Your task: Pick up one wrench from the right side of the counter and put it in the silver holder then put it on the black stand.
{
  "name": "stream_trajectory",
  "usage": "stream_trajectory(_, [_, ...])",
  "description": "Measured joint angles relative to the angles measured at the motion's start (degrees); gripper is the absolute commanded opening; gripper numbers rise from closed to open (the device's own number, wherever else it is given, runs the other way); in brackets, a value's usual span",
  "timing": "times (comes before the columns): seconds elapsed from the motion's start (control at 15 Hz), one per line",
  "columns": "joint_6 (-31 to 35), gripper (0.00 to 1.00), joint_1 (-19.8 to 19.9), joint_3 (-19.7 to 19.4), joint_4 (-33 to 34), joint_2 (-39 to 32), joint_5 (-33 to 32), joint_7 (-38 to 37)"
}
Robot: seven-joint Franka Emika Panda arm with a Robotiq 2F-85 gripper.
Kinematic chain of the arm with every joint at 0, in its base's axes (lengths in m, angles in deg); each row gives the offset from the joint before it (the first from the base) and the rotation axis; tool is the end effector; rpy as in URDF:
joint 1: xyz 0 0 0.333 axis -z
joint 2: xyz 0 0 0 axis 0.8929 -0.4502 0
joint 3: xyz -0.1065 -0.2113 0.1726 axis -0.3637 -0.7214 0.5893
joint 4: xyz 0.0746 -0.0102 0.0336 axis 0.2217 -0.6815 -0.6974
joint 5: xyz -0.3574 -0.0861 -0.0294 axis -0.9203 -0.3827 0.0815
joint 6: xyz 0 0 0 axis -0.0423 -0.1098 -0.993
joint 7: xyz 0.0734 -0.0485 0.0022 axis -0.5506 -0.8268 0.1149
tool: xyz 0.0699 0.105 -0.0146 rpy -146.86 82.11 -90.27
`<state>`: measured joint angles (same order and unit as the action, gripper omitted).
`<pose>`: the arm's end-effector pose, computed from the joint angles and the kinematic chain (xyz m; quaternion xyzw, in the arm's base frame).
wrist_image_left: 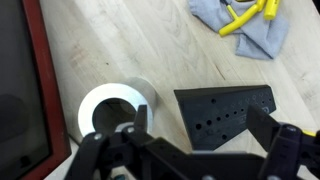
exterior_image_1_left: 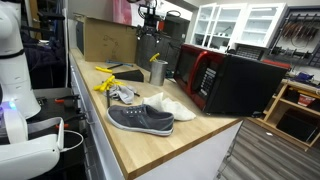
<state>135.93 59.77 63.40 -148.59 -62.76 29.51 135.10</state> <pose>0.5658 0.0492 0.4386 0.8692 0.4832 -0.0827 0.0643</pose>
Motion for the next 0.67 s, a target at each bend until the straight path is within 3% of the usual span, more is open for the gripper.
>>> stream_trajectory(0.67, [-5.9,1.0,-2.6,1.9,11.8,-10.4,-14.7,17.4])
